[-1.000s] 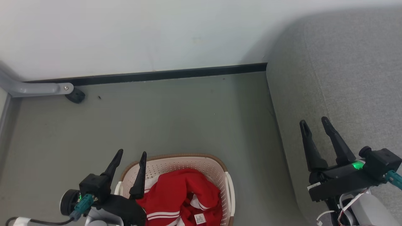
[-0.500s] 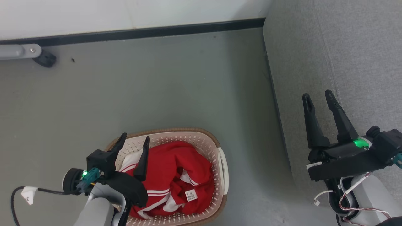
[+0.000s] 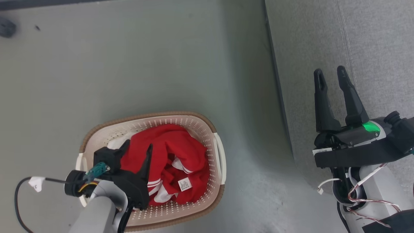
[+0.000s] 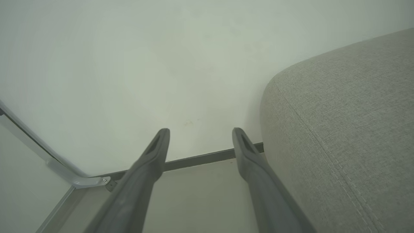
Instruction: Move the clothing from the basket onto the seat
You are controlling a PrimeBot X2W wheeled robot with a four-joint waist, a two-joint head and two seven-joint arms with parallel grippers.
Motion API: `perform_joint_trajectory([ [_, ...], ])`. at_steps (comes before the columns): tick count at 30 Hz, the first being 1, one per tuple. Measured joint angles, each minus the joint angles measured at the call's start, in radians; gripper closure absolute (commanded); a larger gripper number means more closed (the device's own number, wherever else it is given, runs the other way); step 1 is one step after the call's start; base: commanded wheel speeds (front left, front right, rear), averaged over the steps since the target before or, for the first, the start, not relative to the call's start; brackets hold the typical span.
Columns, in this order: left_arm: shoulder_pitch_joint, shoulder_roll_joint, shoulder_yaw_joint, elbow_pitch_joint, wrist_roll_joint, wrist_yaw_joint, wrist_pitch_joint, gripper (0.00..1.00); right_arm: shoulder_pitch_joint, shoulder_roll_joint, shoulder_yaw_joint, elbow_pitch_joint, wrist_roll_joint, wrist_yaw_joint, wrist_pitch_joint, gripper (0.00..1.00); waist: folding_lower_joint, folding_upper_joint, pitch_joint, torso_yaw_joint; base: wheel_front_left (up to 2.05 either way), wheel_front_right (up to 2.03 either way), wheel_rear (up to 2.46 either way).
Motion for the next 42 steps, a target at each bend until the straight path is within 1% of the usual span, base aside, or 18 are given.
perform_joint_trajectory([
  [6, -0.049, -0.005, -0.013, 0.052, 0.0, -0.001, 0.019, 0.0, -0.019, 0.021, -0.014, -0.016, 0.022, 0.006, 0.0, 0.0, 0.0, 0.0, 0.053, -0.019, 0.0, 0.0, 0.0],
  [8, -0.063, -0.007, -0.014, 0.075, 0.0, -0.009, 0.033, 0.0, -0.021, 0.026, -0.015, -0.021, 0.026, 0.008, 0.0, 0.0, 0.0, -0.0001, 0.07, -0.025, 0.0, 0.0, 0.0],
  [22, -0.174, -0.015, -0.006, 0.221, -0.012, -0.009, 0.107, 0.0, -0.062, 0.052, -0.006, -0.03, 0.026, 0.01, 0.0, 0.0, 0.0, 0.0, 0.181, -0.07, 0.0, 0.0, 0.0],
  [26, -0.214, -0.009, -0.007, 0.25, -0.012, -0.009, 0.127, 0.0, -0.065, 0.053, -0.006, -0.034, 0.026, 0.017, -0.003, 0.0, 0.0, 0.0, 0.209, -0.085, 0.0, 0.0, 0.0],
  [30, -0.243, 0.013, -0.011, 0.288, -0.009, -0.008, 0.146, 0.0, -0.079, 0.059, -0.002, -0.036, 0.026, 0.017, -0.007, 0.0, 0.0, 0.0, 0.235, -0.103, 0.0, 0.0, 0.0],
  [36, -0.279, 0.036, -0.022, 0.358, 0.013, 0.018, 0.189, 0.0, -0.08, 0.07, 0.009, -0.027, 0.026, 0.017, -0.007, 0.0, 0.0, 0.0, 0.273, -0.135, 0.0, 0.0, 0.0],
  [42, -0.309, 0.042, -0.024, 0.404, 0.045, 0.083, 0.203, 0.0, -0.084, 0.072, 0.015, -0.022, 0.026, 0.017, -0.007, 0.0, -0.0001, -0.0002, 0.286, -0.151, 0.0, 0.0, 0.0],
])
